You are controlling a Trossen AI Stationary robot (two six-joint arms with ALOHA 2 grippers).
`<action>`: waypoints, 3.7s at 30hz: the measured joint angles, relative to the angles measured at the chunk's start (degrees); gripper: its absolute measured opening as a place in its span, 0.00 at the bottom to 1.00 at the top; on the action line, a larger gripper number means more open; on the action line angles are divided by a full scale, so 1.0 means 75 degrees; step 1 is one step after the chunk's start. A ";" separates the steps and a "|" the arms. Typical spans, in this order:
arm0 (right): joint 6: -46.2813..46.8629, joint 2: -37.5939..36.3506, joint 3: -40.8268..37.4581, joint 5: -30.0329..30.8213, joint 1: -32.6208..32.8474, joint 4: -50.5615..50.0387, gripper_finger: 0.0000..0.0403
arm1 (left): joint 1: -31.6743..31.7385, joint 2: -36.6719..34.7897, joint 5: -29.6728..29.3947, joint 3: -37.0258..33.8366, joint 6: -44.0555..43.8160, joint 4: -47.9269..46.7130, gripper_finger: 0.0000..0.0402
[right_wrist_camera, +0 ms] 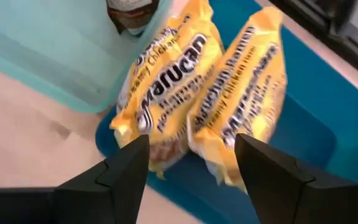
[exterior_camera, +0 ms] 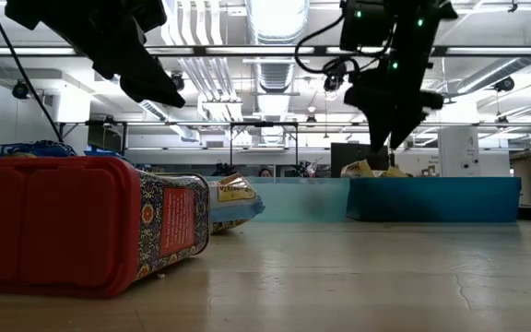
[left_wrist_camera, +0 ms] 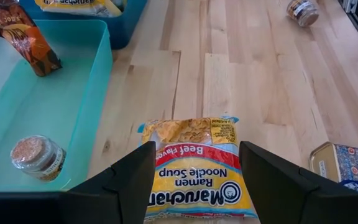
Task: Pick & Place Food Item
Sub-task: Put the brown seasoning bottle into the green bin
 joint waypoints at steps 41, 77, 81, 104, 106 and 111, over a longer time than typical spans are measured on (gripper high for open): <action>0.2036 0.0625 0.0879 -0.1773 0.7459 -0.0829 0.58 | 0.0000 0.0020 0.0008 0.0000 -0.0928 0.0215 0.60; 0.1329 0.2585 0.1440 -0.2191 0.9191 -0.1040 0.58 | -0.0003 0.0020 0.1064 0.0000 -0.3221 0.0122 0.60; 0.1486 0.2588 0.1259 -0.2169 0.9187 -0.1036 0.58 | -0.0003 0.0020 0.1064 0.0000 -0.3241 0.0120 0.60; 0.1666 0.2591 0.0154 -0.2266 0.9201 0.0634 0.58 | -0.0003 0.0026 0.1008 0.0000 -0.3212 0.0061 0.60; 0.1732 0.2591 -0.0019 -0.2335 0.9204 0.0723 0.58 | -0.0003 0.0026 0.1008 0.0000 -0.3212 0.0061 0.60; 0.1909 0.2579 -0.0158 -0.2372 0.9204 0.0800 0.56 | -0.0003 0.0025 0.1006 0.0000 -0.3212 0.0066 0.60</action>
